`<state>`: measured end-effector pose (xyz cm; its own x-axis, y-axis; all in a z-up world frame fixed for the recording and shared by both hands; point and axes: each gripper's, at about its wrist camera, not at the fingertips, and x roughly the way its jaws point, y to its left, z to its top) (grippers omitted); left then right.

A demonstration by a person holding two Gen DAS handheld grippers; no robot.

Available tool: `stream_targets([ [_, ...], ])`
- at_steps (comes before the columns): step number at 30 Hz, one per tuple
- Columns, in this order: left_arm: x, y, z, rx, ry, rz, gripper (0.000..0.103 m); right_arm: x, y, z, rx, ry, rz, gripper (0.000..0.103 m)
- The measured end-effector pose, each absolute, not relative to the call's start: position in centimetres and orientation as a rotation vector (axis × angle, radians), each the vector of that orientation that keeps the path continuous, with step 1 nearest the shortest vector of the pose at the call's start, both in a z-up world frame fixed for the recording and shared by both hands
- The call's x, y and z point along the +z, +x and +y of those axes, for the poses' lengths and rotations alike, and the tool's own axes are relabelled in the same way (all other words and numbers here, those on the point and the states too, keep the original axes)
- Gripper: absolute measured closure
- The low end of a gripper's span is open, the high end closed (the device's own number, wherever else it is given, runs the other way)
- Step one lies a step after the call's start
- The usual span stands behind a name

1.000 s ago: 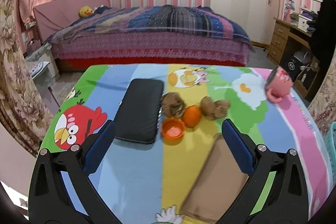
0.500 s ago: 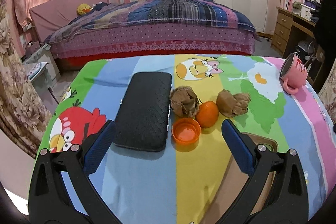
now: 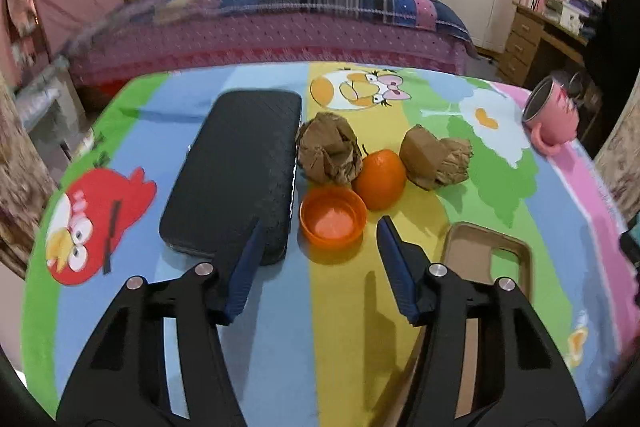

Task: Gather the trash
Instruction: 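Grasp the orange bottle cap with the left tool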

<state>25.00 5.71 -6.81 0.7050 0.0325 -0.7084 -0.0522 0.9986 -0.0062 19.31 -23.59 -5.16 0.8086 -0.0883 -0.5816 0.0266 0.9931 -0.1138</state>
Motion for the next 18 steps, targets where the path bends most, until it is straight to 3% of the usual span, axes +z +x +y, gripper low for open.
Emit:
stream_targets([
  [2,-6.9,25.2,5.0,0.037,-0.015,0.791,0.047,-5.1,19.3,-23.8,-0.062,-0.094,0.623,0.006],
  [4,-7.0,25.4,4.5,0.019,-0.019,0.804,0.054,-5.2,19.4,-24.1,-0.061,-0.084,0.624,0.006],
  [18,-7.9,26.9,5.0,0.053,-0.051,0.852,0.055,-5.5,19.8,-26.1,-0.072,0.001,0.627,0.006],
])
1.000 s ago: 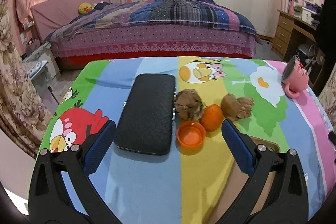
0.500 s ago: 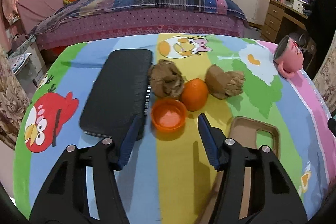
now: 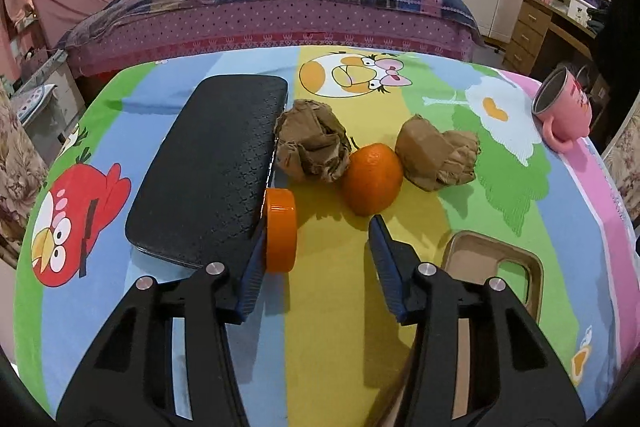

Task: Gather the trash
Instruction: 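Grasp the orange bottle cap with the left tool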

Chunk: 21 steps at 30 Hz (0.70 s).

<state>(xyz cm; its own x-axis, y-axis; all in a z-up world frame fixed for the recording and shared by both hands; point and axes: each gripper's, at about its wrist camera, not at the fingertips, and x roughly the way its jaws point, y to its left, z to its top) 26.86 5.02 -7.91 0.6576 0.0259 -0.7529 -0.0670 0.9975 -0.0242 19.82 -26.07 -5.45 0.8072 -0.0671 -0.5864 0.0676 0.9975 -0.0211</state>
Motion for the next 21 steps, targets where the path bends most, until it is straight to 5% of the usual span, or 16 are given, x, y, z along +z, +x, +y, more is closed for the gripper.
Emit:
stream_targets([
  [3,-7.9,26.8,4.9,0.050,-0.039,0.854,0.055,-5.4,19.9,-25.9,-0.071,-0.003,0.625,0.006],
  [7,-8.0,26.9,5.4,0.068,-0.017,0.861,0.087,-5.4,19.8,-25.7,-0.067,-0.011,0.624,0.006],
  [9,-7.9,26.9,6.2,0.073,-0.037,0.862,0.093,-5.4,19.8,-25.6,-0.066,-0.017,0.625,0.006],
  [21,-7.1,25.3,6.2,0.007,0.011,0.834,0.093,-5.4,19.7,-24.5,-0.056,-0.057,0.626,0.006],
])
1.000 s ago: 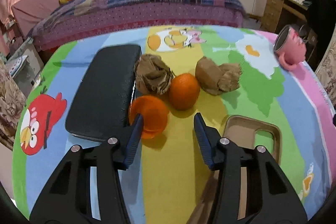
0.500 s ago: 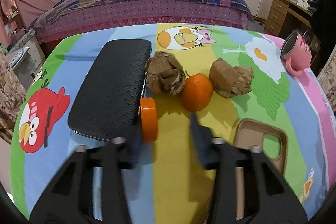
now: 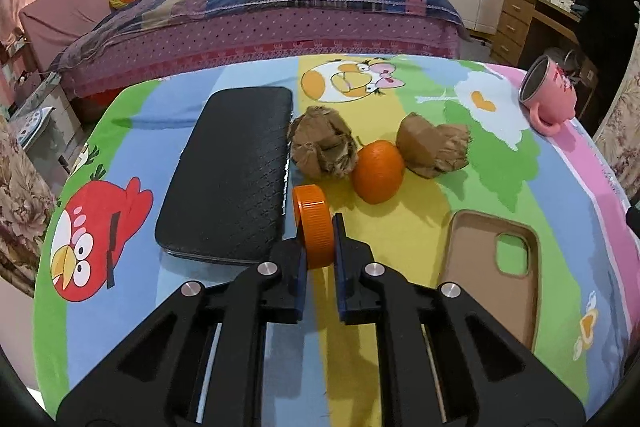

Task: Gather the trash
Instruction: 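Grasp the orange bottle cap with the left tool, then grasp the crumpled brown paper with the right tool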

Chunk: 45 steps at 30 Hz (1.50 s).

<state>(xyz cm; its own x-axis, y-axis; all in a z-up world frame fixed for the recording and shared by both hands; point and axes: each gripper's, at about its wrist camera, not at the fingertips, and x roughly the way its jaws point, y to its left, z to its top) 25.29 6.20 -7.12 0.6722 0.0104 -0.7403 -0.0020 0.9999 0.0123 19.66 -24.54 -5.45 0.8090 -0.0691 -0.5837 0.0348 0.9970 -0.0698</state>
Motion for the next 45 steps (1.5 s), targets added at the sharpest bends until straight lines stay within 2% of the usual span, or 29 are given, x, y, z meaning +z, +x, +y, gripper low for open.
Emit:
stream_targets([
  [8,-7.1,25.2,6.2,-0.021,-0.011,0.832,0.093,-5.4,19.6,-24.5,-0.056,-0.055,0.625,0.006],
  [15,-4.8,24.1,5.4,-0.017,0.005,0.772,0.093,-5.4,19.6,-24.7,-0.051,-0.051,0.623,0.006],
  [25,-1.4,22.9,8.1,0.048,0.004,0.695,0.093,-5.5,19.8,-22.5,0.009,-0.046,0.641,0.006],
  [34,-0.7,22.4,13.0,0.163,0.020,0.661,0.093,-4.2,24.6,-16.0,0.152,-0.041,0.636,0.006],
  [45,-0.9,22.5,18.2,0.291,-0.008,0.655,0.093,-3.9,30.1,-5.2,0.321,-0.210,0.653,0.006],
])
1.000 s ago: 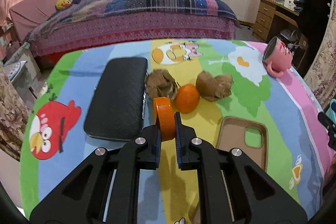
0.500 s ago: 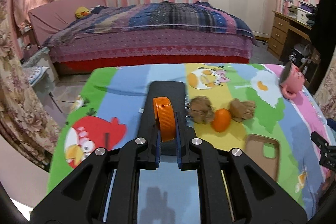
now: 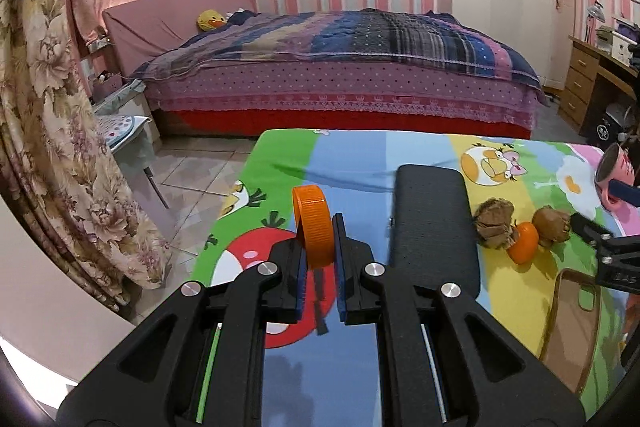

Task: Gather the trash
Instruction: 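Grasp the crumpled brown paper with the right tool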

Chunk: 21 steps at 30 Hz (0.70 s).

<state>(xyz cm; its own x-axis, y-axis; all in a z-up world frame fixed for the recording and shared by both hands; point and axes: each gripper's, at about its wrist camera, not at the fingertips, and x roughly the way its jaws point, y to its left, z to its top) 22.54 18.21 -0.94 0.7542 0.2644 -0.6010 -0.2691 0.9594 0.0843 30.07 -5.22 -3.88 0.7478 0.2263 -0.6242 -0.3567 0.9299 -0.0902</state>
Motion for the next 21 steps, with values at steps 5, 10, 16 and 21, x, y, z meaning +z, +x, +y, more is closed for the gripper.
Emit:
stream_targets([
  [5,-0.5,22.4,18.6,0.292,-0.026,0.640,0.093,-5.5,31.5,-4.0,0.329,-0.239,0.730,0.020],
  [10,-0.6,22.5,18.2,0.288,-0.024,0.645,0.093,-7.0,32.1,-4.2,0.377,-0.198,0.779,0.047],
  [16,0.0,22.6,17.3,0.267,-0.018,0.634,0.093,-5.6,30.8,-5.0,0.372,-0.185,0.696,0.062],
  [21,0.3,22.7,15.5,0.230,0.014,0.634,0.093,-2.6,28.1,-8.0,0.340,-0.154,0.625,0.063],
])
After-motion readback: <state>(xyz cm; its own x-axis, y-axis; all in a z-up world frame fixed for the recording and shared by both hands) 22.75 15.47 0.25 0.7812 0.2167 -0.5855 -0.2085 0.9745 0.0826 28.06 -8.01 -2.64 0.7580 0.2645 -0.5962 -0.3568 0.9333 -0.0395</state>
